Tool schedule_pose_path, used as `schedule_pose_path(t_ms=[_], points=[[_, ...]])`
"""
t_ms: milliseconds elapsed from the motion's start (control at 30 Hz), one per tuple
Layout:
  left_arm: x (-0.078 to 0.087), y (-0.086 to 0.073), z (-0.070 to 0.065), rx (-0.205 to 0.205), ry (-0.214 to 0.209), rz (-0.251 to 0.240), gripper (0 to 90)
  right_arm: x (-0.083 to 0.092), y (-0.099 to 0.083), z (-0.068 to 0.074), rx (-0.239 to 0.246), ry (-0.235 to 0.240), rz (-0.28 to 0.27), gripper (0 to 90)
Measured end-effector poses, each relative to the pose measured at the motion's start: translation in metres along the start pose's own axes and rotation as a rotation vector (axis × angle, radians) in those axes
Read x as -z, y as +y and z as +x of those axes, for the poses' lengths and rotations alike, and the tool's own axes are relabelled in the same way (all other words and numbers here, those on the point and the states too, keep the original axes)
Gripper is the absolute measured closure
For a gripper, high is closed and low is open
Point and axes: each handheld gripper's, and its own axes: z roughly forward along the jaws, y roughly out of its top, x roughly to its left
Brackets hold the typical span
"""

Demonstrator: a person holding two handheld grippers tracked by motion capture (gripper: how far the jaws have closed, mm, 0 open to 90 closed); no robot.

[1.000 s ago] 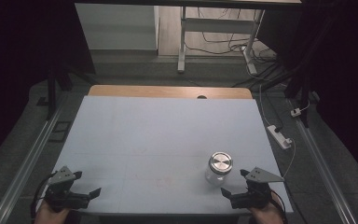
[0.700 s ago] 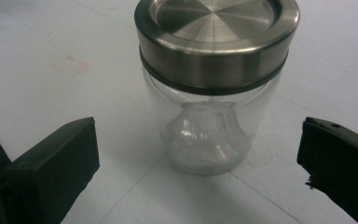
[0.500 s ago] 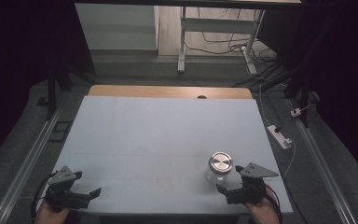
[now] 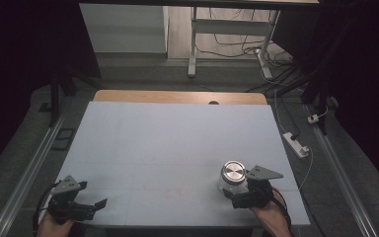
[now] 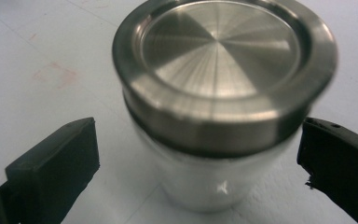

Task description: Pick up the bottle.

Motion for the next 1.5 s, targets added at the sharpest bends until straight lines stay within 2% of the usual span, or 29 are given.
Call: schedule_pose_path(t_ms=[200,433,567,700,800,1200,1267,1500], points=[[0.000,0.000,0.000,0.001,-0.003,0.000,0.0,-0.013,0.003,-0.004,-0.007,-0.011,0.029,0.0],[0.000,0.000,0.000,0.000,-0.004,0.002,0.0,-0.017,0.004,-0.008,-0.034,-0.017,0.022,0.0],[0.000,0.000,0.000,-0.002,-0.002,0.003,0.0,-0.017,0.005,-0.008,-0.038,-0.001,0.017,8.8],[0.000,0.000,0.000,-0.003,-0.005,0.003,0.0,-0.016,0.005,-0.007,-0.024,0.008,0.018,12.8],[0.000,0.000,0.000,-0.006,-0.005,0.005,0.0,-0.014,0.005,-0.004,0.024,-0.017,0.010,14.4],[-0.001,0.001,-0.001,-0.018,-0.011,0.009,0.0,-0.011,0.008,-0.001,0.050,-0.033,0.009,14.9],[-0.001,0.001,-0.001,-0.019,-0.012,0.009,0.0,-0.009,0.011,-0.001,0.044,-0.018,-0.002,14.9],[-0.001,0.001,0.000,-0.011,-0.012,0.012,0.0,-0.008,0.020,0.004,0.068,0.014,-0.011,14.9]])
